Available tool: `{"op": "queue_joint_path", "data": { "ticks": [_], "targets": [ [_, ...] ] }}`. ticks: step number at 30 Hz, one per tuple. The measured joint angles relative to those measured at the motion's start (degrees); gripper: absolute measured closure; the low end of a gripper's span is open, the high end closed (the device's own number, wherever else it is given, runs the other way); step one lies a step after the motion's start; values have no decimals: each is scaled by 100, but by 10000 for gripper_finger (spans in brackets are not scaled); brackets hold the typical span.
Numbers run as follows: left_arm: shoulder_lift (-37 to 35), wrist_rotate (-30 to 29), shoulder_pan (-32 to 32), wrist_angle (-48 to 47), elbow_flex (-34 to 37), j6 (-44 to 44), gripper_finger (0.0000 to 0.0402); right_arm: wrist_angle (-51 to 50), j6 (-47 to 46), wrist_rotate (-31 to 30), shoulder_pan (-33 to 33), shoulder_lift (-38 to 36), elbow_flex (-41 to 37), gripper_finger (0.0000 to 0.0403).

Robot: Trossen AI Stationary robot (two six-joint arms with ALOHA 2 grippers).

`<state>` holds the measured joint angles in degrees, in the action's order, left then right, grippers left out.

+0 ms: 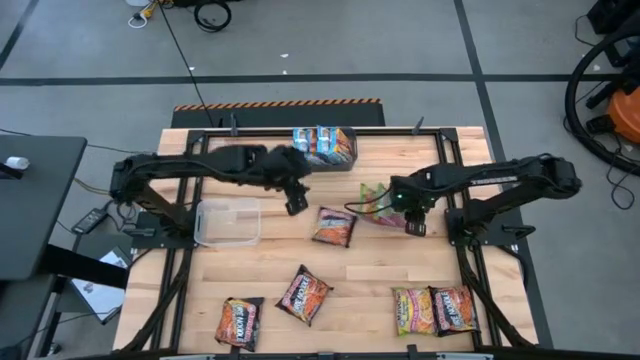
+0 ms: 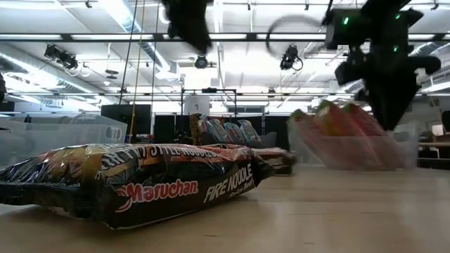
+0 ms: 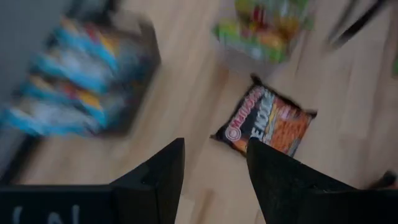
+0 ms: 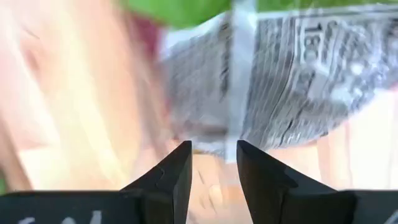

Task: Sort Maruchan noodles
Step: Put the green noodle pack into the right transparent bin

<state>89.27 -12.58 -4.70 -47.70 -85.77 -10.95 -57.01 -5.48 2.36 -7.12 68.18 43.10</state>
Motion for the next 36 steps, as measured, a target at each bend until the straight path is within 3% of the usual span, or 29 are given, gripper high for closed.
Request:
{"op": "queue_joint_path", "data": {
  "ticks": [3, 8, 19, 26, 32, 36],
  "targets": [
    [135, 410, -105, 1136, 969, -42, 224, 96, -61, -139, 109, -318, -10, 271],
    [705, 403, -247, 3825, 2110, 477, 224, -81, -17, -625, 18, -404, -14, 272],
    [2395, 448, -221, 6211, 2182, 867, 224, 282, 595, -724, -303, 758, -14, 273],
    [2807, 617, -164, 6982, 2180, 864, 224, 1412, 763, -728, -222, 667, -16, 273],
    [2835, 628, -107, 7087, 2177, 862, 224, 882, 806, -797, -327, 553, -42, 273],
    [2839, 653, -41, 7157, 2135, 867, 224, 1009, 938, -487, -444, 715, -235, 273]
  ]
}}
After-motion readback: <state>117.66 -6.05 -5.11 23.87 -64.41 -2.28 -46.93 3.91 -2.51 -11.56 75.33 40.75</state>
